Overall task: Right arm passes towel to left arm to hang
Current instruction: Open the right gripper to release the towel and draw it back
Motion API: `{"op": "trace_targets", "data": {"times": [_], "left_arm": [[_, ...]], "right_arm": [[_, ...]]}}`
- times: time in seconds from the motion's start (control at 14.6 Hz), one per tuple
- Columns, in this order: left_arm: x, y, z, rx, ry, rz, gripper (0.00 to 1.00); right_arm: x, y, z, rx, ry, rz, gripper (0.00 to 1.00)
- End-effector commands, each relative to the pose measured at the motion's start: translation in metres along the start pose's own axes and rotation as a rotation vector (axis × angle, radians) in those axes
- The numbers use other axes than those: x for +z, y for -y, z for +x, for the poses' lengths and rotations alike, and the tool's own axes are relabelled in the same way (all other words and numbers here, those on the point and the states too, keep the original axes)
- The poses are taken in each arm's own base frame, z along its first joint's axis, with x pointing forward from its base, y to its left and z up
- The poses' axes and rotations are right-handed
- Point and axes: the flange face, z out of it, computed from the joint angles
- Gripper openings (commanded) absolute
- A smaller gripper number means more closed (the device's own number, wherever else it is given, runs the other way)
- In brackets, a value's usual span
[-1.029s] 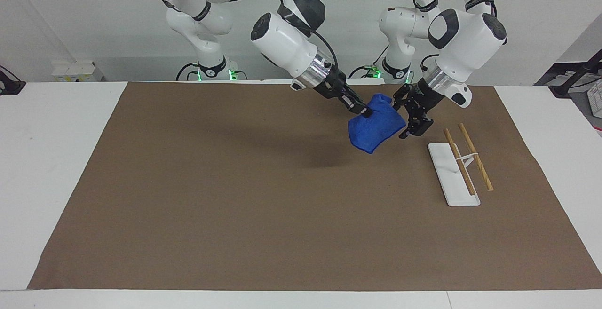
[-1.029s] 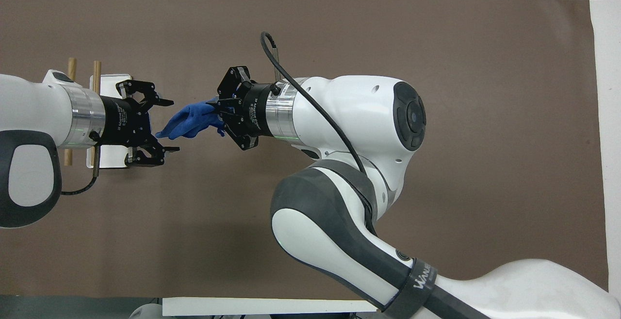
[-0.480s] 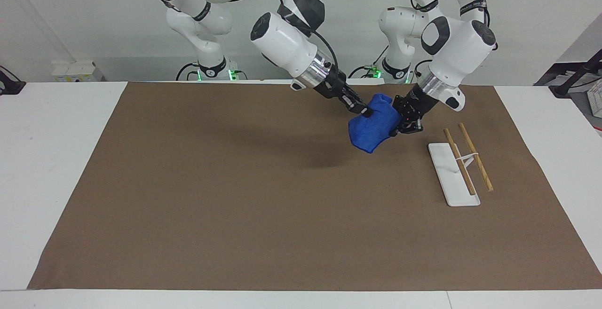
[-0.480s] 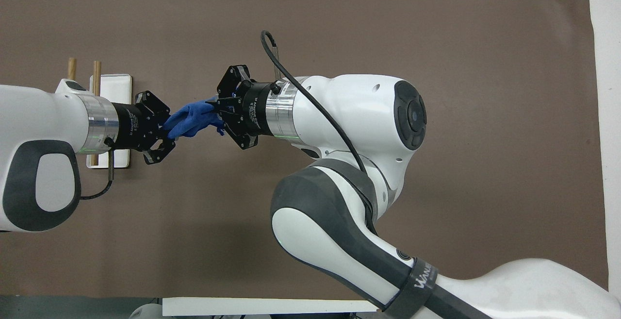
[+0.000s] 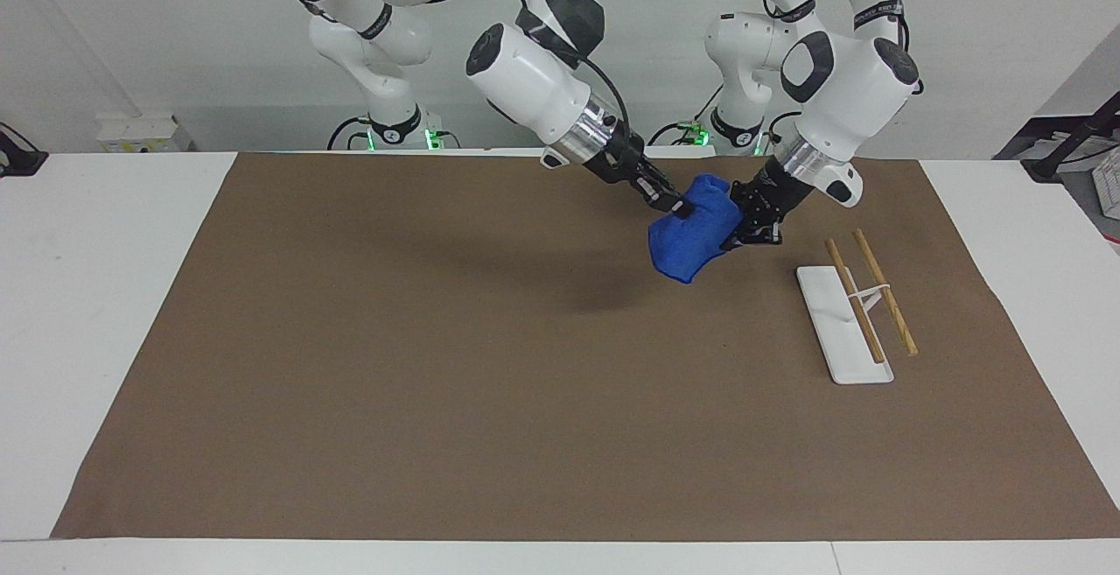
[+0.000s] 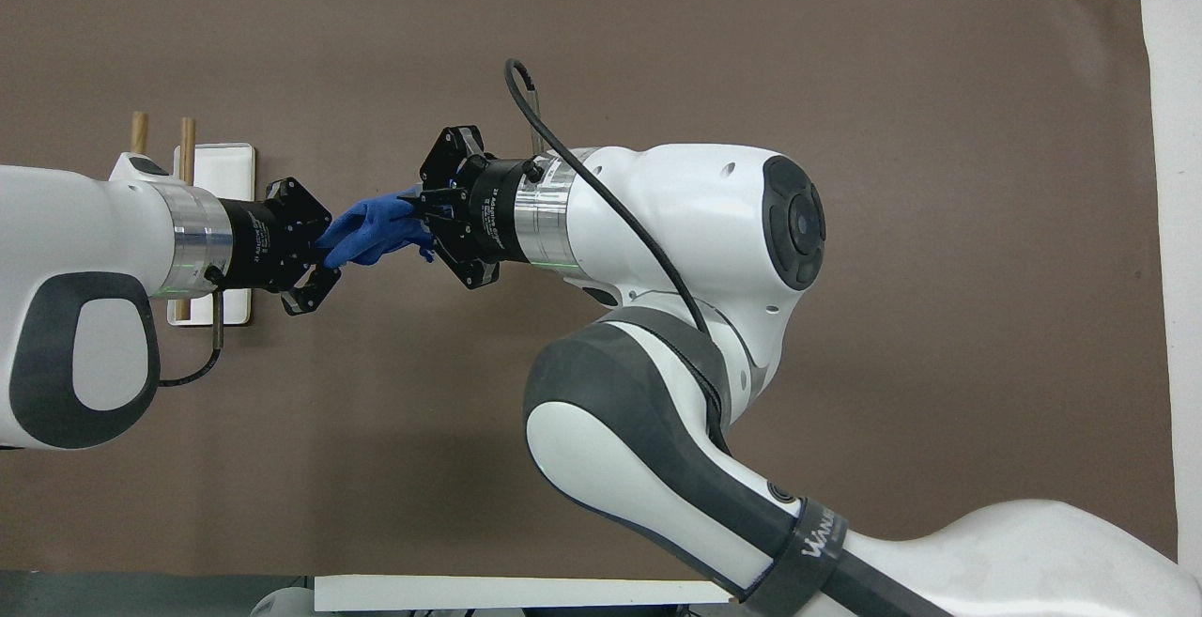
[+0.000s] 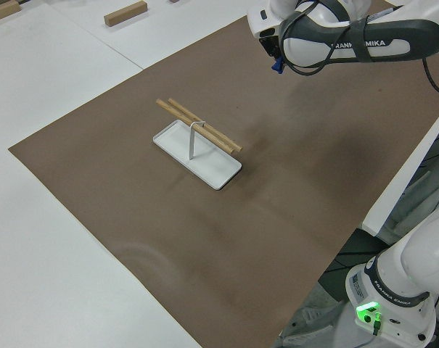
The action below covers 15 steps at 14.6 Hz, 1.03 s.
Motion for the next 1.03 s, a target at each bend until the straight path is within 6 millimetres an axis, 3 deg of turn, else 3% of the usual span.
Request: {"op": "trace_targets", "data": {"times": [0.0,0.07,0.14,0.21,0.48,0.69,0.96], "left_arm": [[-0.001,0.004,0.000,-0.011,0.016,-0.021,0.00],[-0.002,0.004,0.000,-0.009,0.017,-0.026,0.00],[-0.002,0.003,0.000,-0.009,0.017,-0.028,0.00],[-0.002,0.002,0.000,-0.002,0.017,-0.033,0.00],[-0.004,-0.007,0.003,0.120,0.016,-0.079,0.00],[-0.009,-0.017,0.009,0.221,0.010,-0.115,0.00],[-0.013,-0.022,0.020,0.456,-0.010,-0.127,0.01]], "right_arm": [[-0.001,0.003,-0.003,0.023,0.026,0.005,0.03],[-0.002,0.005,0.000,0.028,0.024,0.004,0.30],[-0.002,0.004,0.002,0.013,0.019,0.000,0.81],[-0.001,0.003,0.000,-0.002,0.012,0.000,1.00],[-0.006,0.003,0.014,-0.125,-0.031,-0.001,1.00],[-0.014,-0.002,0.054,-0.377,-0.151,-0.081,1.00],[-0.064,0.007,0.131,-0.767,-0.356,-0.444,1.00]]}}
